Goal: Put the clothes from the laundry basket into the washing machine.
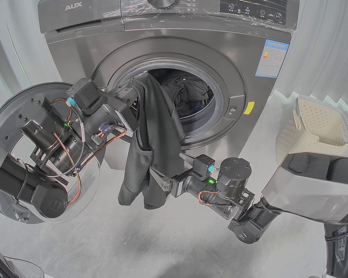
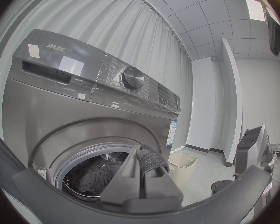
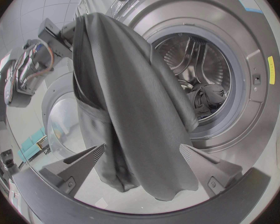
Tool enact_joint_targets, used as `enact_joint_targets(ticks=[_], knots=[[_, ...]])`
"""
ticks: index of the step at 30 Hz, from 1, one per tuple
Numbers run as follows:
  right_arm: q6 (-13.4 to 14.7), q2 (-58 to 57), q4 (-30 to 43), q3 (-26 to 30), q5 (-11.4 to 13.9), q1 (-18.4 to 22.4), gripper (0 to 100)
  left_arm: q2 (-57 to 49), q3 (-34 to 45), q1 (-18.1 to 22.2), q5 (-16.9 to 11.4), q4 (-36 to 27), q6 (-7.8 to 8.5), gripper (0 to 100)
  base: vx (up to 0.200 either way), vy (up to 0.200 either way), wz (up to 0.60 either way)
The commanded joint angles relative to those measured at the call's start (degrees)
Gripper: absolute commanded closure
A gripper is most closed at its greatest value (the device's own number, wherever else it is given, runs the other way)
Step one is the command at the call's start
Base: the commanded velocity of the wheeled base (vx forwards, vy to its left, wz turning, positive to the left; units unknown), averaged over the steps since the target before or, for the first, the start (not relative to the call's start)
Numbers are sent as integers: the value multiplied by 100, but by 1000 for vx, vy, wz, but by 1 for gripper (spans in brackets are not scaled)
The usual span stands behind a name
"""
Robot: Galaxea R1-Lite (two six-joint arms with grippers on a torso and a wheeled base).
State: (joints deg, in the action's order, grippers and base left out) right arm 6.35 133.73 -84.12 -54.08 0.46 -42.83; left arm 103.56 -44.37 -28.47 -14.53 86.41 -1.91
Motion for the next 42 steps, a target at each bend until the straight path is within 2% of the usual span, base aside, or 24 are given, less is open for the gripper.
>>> enact_joint_targets(ticks=[1, 16, 24, 31, 40, 41, 42], knots=[[-2, 496, 9, -340, -2, 90, 0, -90, -10, -1, 3, -1, 7, 100, 0, 0, 0], [6, 716, 36, -841, -73, 240, 0, -90, -27, -10, -6, 8, 7, 100, 0, 0, 0], [-11, 1322, 132, -1562, -64, 380, 0, -231, -19, -159, 3, -1, -2, 100, 0, 0, 0], [-20, 1542, 106, -1940, -20, 371, 0, -301, -10, -221, 3, -1, -2, 100, 0, 0, 0], [-20, 1542, 106, -2151, -29, 310, 0, -310, -1, -274, -6, 8, -2, 100, 0, 0, 0], [-20, 1551, 106, -2160, -29, 301, 100, -310, -10, -274, -6, 8, -2, 100, 0, 0, 0], [-20, 1551, 106, -2168, -38, 301, 100, -310, -10, -274, -6, 8, -2, 100, 0, 0, 0]])
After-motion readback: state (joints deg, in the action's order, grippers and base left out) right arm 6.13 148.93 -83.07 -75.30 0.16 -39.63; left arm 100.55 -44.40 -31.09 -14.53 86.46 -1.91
